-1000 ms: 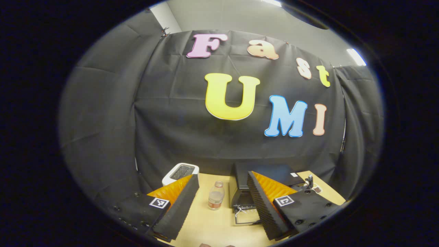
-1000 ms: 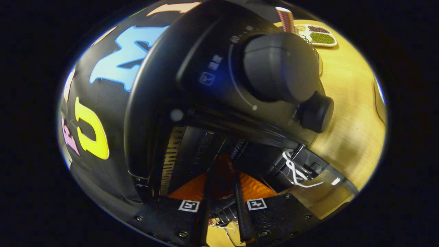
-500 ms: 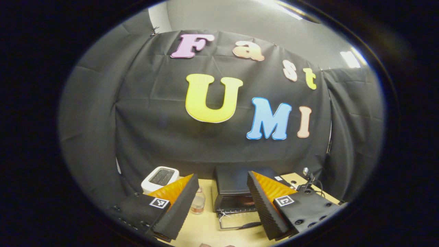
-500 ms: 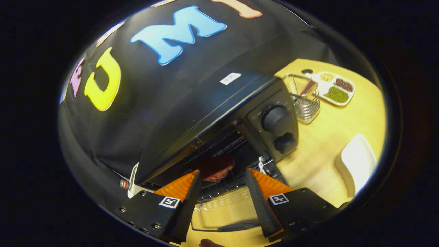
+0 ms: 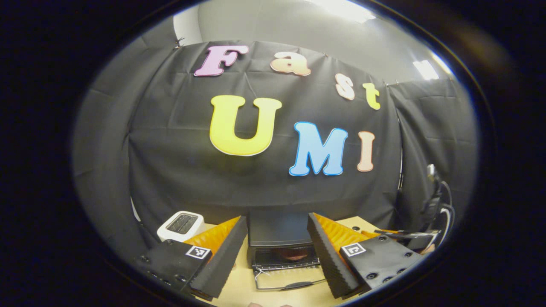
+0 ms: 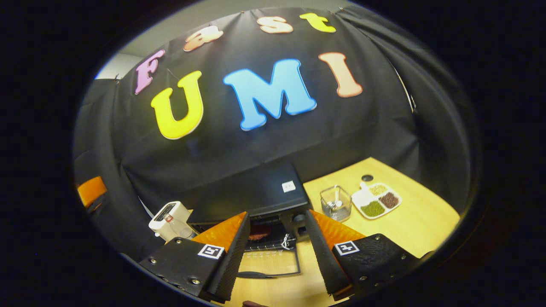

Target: Open the electric oven with the left hand, put the food in, and close the electric oven.

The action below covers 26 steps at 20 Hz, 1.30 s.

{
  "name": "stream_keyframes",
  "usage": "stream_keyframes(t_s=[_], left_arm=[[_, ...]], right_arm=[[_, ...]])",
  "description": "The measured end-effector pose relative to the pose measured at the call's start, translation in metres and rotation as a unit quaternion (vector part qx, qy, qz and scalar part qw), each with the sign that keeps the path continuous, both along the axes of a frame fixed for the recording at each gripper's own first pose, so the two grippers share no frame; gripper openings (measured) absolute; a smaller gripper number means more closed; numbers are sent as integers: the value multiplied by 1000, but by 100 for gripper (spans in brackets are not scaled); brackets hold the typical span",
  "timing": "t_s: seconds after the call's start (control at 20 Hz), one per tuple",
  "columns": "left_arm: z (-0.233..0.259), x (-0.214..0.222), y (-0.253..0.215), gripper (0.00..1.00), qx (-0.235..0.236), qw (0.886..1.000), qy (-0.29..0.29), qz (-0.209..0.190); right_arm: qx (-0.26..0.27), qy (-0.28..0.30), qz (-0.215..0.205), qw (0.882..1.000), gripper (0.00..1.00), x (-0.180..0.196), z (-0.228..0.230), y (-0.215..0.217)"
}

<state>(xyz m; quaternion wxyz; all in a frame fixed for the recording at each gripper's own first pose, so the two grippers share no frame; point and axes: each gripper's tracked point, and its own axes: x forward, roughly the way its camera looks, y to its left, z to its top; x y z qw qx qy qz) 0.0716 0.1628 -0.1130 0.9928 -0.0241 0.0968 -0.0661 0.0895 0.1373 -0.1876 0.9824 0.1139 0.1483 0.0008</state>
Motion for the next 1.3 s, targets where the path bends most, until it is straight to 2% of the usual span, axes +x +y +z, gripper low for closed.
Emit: stream_keyframes(t_s=[0.2,0.5,0.55,0.6,0.65,0.7,0.75,0.8,0.85,0.9,1.05,1.15,1.3], left_arm=[[11,-4,-33,100,14,1000,-12,14],[38,-8,-82,100,21,999,-40,26],[40,-8,-89,100,22,999,-42,25],[42,-9,-95,100,21,999,-42,25],[41,-10,-99,100,22,999,-41,26],[38,-9,-100,95,24,999,-39,27],[34,-10,-101,91,26,999,-34,29],[29,-9,-102,92,23,999,-29,34],[20,-9,-105,93,14,999,-18,31],[4,-9,-108,94,8,1000,2,29],[-55,-8,-109,98,4,996,83,25],[-93,-17,-112,100,-9,989,146,22],[-147,-28,-112,92,-6,975,223,22]], right_arm=[[-42,-75,-17,996,79,-26,83,-26],[-82,-133,5,988,79,-45,140,-42],[-83,-138,9,987,88,-44,144,-44],[-81,-144,14,986,78,-46,146,-47],[-80,-147,25,986,81,-44,147,-45],[-83,-145,31,985,81,-43,144,-45],[-87,-140,31,986,89,-42,139,-49],[-90,-135,32,986,98,-42,135,-51],[-89,-130,31,987,91,-43,133,-51],[-87,-127,29,988,98,-43,132,-54],[-88,-114,21,989,98,-45,124,-62],[-90,-107,20,990,98,-48,121,-65],[-89,-100,15,991,98,-48,118,-73]])
